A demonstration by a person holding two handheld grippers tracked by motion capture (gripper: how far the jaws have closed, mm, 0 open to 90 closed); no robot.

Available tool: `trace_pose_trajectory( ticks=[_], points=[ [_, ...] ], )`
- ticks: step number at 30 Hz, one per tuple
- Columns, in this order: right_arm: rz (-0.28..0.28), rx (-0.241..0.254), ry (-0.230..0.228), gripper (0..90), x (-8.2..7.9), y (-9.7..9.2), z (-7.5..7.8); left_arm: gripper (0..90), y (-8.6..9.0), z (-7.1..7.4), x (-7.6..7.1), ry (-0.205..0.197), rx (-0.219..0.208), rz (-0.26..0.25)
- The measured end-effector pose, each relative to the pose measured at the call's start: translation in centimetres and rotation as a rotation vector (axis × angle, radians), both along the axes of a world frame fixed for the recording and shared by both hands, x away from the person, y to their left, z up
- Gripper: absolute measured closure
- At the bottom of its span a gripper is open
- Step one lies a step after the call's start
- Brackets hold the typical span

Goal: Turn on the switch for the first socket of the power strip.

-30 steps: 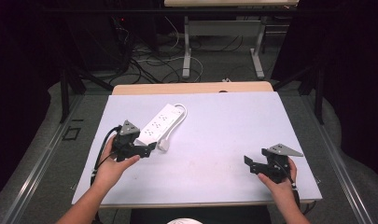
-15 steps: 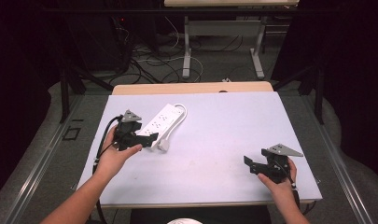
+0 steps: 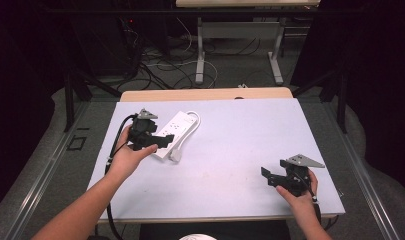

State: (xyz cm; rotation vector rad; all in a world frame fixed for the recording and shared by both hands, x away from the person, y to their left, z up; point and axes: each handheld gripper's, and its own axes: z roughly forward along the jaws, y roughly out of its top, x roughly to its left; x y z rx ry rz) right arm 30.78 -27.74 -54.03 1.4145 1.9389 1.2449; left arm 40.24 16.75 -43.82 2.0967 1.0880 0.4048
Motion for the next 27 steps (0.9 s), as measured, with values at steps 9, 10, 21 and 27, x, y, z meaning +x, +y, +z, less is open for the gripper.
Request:
trace_pose_trajectory(
  ticks=[9, 10, 21, 27],
  points=[
    [0.003, 0.000, 0.002, 17.4, 0.0, -0.1, 0.0, 28.1, 0.1, 0.6, 1.6, 0.040, -0.049, 0.045],
    [0.002, 0.003, 0.001, 17.4, 0.0, -0.1, 0.0, 28.8, 0.1, 0.6, 1.8, 0.047, -0.056, 0.052],
    [0.006, 0.006, 0.003, 17.2, 0.0, 0.0, -0.1, 32.9, 0.5, 0.9, 3.2, 0.084, -0.099, 0.097],
    [0.005, 0.005, 0.002, 17.2, 0.1, 0.0, -0.1, 35.8, 0.5, 0.9, 4.0, 0.096, -0.123, 0.116]
  ],
)
